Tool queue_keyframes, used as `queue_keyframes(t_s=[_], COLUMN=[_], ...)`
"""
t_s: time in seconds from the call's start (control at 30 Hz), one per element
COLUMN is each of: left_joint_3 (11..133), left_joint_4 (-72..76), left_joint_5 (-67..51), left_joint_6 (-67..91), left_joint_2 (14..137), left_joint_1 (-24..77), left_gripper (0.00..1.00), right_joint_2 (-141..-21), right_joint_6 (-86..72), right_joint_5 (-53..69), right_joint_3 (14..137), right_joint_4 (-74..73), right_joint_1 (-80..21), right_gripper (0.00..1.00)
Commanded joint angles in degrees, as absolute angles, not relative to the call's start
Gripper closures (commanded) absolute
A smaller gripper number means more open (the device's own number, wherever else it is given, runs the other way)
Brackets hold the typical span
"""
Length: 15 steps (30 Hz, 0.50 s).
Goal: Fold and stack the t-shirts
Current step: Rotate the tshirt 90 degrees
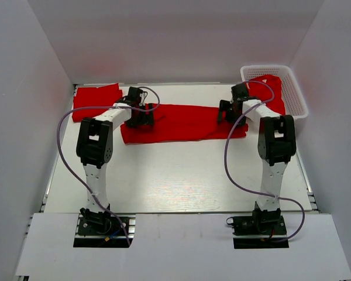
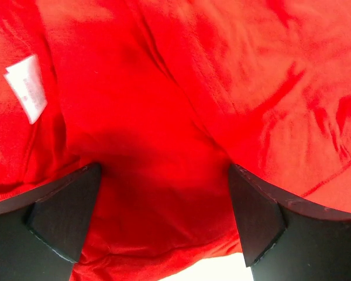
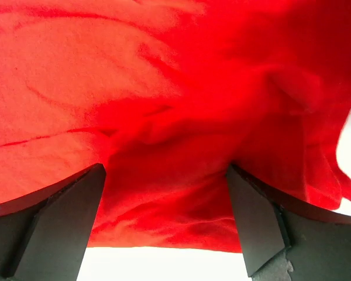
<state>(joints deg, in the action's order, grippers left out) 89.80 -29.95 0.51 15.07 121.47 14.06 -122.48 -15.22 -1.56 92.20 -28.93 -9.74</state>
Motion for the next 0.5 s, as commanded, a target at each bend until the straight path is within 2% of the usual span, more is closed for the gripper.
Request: queue_keyframes(t_s=[0.0, 0.23, 0.43, 0.47], left_joint_3=[93.7, 101.8, 117.3, 122.8], left_joint_4=[-32.8, -36.1, -37.3, -36.7], left_joint_5=[3.2, 1.9, -3.7, -6.0], left_joint_6=[15.7, 16.3, 17.5, 17.5], left_joint_2=[124.6, 131.4, 142.3, 144.4], left_joint_1=[13.5, 13.5, 14.1, 14.1], left_gripper=[0.00, 0.00, 0.00, 0.00], right_joint_2=[-120.8, -115.9, -100.8, -99.3], right_joint_6=[-18.3, -19.2, -19.6, -19.1], right_joint_5=[-1.8, -0.7, 8.1, 8.6], right_joint_3=[84.2, 72.3, 53.3, 51.5], right_joint_4=[-29.1, -26.5, -22.4, -22.2], right_joint_1=[-7.0, -5.8, -9.0, -10.4], right_gripper=[0.10, 0.10, 0.10, 0.10])
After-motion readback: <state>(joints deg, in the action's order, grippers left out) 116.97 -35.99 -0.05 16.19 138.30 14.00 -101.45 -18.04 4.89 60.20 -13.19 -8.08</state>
